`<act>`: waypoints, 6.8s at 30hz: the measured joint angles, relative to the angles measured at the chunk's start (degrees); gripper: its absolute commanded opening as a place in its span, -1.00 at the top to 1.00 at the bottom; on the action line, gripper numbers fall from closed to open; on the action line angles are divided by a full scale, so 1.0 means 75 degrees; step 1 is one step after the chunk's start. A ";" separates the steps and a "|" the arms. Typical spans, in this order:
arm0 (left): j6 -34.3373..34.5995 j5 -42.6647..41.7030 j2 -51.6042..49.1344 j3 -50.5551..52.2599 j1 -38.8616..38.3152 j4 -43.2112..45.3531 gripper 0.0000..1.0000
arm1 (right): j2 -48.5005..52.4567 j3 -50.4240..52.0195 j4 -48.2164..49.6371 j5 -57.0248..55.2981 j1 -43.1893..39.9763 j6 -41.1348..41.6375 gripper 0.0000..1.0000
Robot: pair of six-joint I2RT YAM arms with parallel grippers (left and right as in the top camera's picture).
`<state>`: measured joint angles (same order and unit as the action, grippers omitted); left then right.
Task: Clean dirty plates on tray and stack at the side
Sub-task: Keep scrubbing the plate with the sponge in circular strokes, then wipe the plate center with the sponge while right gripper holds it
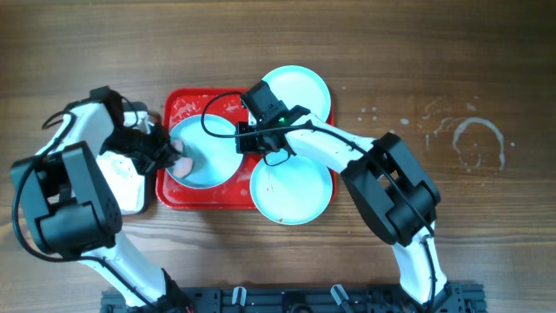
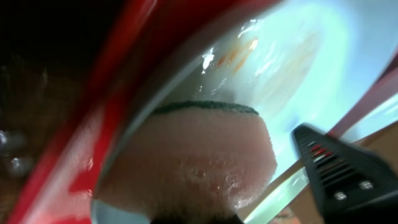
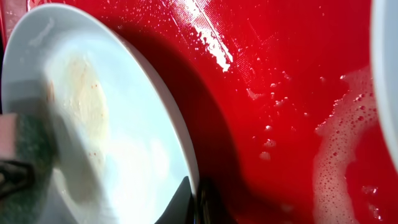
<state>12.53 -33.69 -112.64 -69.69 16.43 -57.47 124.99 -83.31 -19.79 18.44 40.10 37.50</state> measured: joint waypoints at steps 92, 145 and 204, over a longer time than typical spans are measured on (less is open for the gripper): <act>0.1547 0.0265 -0.0157 -0.0029 -0.1049 0.0740 0.92 | 0.0029 0.0000 0.0044 0.0134 0.0017 -0.0003 0.91; 0.5129 0.5595 0.0737 0.0029 -0.3366 0.3112 0.92 | 0.0038 0.0000 0.0076 0.0125 0.0015 0.0082 0.91; 0.0583 0.3398 0.0755 0.0705 -0.3246 0.2594 0.92 | -0.0067 -0.0044 -0.0656 0.0181 -0.0096 0.0035 0.91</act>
<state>16.91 -8.21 -106.98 -64.40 -7.92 -38.02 124.49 -83.64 -24.71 19.79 39.38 37.76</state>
